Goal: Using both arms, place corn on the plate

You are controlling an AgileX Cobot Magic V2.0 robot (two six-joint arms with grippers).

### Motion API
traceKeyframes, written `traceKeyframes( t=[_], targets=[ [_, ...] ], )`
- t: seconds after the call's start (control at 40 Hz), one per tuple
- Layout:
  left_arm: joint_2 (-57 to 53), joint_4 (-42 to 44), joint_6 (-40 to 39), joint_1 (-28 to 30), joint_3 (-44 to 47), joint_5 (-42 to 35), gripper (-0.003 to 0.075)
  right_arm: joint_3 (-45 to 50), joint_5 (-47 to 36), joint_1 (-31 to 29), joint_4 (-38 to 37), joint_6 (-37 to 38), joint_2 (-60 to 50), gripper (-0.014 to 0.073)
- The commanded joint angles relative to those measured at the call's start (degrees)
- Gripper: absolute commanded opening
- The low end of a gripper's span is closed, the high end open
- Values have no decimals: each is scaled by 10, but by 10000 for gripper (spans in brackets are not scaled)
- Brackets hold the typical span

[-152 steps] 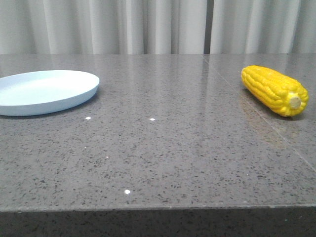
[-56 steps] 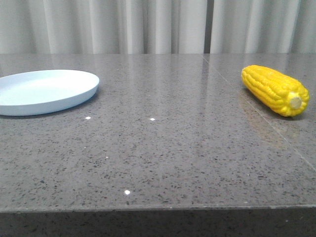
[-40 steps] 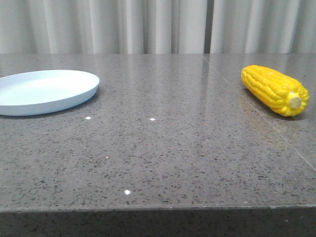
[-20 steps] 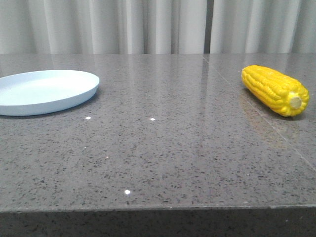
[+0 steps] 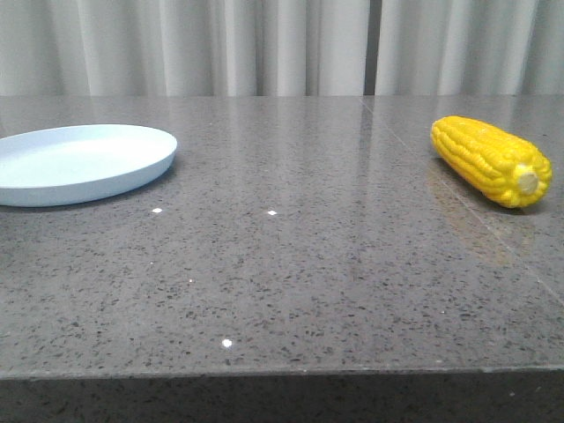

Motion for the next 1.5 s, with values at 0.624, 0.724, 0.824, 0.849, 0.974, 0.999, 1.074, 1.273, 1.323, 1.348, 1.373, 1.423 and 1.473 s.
traceKeyframes(
  t=[0.624,0.724,0.824,0.849,0.974,0.999,1.074,1.273,1.323,1.348,1.373,1.423,1.473],
  targets=[
    [317,235,-106,-279,-278,156,483,-20,-40,-4,-1,-2,9,653],
    [353,234,-107,-294,-310,184,482,-20,-40,-4,-1,-2,9,653],
    [386,227,-110,-294,-328,208,482,-20,-40,-4,-1,-2,9,653],
    [392,227,-111,-294,-331,209,482,-20,-40,-4,-1,-2,9,653],
    [418,227,-111,-294,-333,206,473,-20,-40,-4,-1,-2,9,653],
    [423,227,-111,-294,-333,205,465,-20,-40,-4,-1,-2,9,653],
    [433,223,-111,-294,-333,202,431,-20,-40,-4,-1,-2,9,653],
    [443,218,-111,-294,-333,200,296,-20,-40,-4,-1,-2,9,653],
    [443,218,-111,-294,-333,200,256,-20,-40,-4,-1,-2,9,653],
    [443,218,-111,-294,-333,200,232,-20,-40,-4,-1,-2,9,653],
    [443,218,-111,-294,-333,200,220,-20,-40,-4,-1,-2,9,653],
    [443,218,-111,-294,-333,200,172,-20,-40,-4,-1,-2,9,653],
    [443,218,-111,-294,-333,198,130,-20,-40,-4,-1,-2,9,653]
  ],
)
